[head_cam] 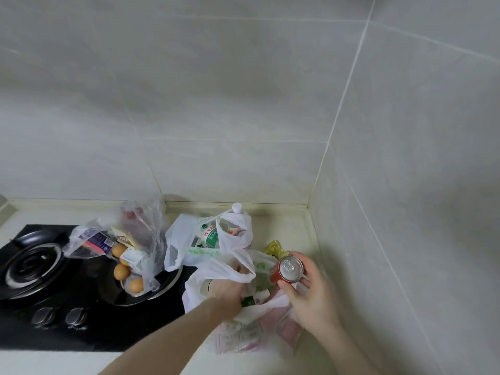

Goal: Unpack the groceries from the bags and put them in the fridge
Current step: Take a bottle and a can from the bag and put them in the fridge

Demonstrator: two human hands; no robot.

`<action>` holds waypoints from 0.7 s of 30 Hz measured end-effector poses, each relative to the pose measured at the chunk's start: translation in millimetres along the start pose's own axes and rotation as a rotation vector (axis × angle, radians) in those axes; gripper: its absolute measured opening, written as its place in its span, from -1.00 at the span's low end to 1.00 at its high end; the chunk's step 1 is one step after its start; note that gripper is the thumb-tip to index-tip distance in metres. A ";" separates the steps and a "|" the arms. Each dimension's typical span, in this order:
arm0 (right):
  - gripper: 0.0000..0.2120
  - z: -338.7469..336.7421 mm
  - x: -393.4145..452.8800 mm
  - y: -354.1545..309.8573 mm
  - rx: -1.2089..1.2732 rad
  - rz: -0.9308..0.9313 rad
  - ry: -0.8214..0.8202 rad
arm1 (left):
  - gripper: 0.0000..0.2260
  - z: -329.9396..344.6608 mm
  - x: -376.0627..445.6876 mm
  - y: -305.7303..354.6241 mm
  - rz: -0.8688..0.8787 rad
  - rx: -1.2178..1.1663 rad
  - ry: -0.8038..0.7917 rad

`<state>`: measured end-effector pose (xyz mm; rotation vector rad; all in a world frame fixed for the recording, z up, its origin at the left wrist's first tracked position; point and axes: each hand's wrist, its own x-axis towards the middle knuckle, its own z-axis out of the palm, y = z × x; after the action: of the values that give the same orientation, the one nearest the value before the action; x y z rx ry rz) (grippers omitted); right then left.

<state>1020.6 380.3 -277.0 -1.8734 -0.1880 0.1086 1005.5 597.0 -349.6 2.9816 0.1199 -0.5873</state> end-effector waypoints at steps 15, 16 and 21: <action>-0.39 12.9 -5.1 -27.2 -0.008 -0.064 0.018 | -0.42 -60.3 -133.3 -53.6 0.084 -0.701 0.594; -0.39 13.1 -7.0 -30.5 0.008 -0.065 0.018 | -0.43 -67.6 -141.8 -55.3 0.047 -0.769 0.656; -0.41 9.1 -20.0 -44.8 0.086 -0.078 0.034 | -0.57 -86.0 -168.9 -68.8 -0.251 -1.310 0.702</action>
<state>996.1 398.4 -237.5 -1.7784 -0.2291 0.0305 875.2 665.2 -211.7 1.7296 0.6326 0.4408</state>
